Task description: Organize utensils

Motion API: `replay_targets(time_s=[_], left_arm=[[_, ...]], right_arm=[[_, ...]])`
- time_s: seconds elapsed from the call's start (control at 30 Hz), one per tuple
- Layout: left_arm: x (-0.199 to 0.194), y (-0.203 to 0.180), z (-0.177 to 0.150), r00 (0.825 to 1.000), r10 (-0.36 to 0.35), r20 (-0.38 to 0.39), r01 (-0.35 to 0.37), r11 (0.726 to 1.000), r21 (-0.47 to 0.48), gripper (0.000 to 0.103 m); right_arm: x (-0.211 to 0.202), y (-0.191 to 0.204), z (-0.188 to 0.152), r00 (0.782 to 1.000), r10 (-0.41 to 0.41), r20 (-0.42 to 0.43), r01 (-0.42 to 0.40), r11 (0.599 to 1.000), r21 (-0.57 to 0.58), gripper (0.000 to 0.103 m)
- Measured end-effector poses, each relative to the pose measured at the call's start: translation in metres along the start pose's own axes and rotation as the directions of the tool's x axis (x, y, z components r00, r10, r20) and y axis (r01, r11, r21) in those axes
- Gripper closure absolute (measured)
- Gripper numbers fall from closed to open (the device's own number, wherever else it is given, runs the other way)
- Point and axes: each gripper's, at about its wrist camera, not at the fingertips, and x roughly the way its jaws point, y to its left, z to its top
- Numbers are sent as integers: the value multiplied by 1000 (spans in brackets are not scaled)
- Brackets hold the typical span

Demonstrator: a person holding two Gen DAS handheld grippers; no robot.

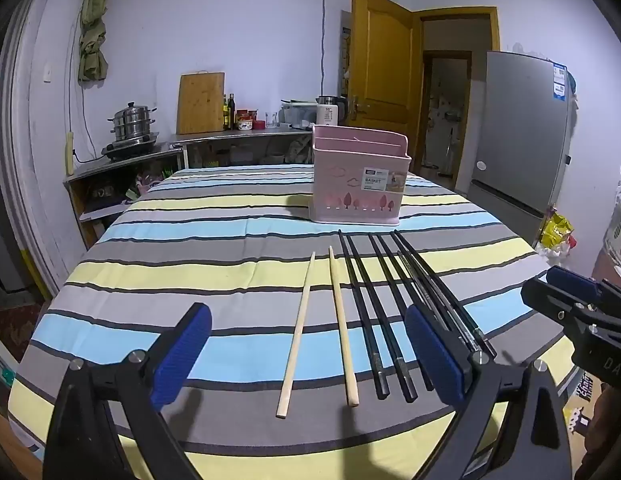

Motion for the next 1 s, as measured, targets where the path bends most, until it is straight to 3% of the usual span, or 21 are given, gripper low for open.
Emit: replay_targets(time_s=[1.0], left_arm=[[-1,0,1,1000,-6,-7,5,1000,-12,4]], right_arm=[[-4,0,0,1000,-1,6,1,1000,0,46]])
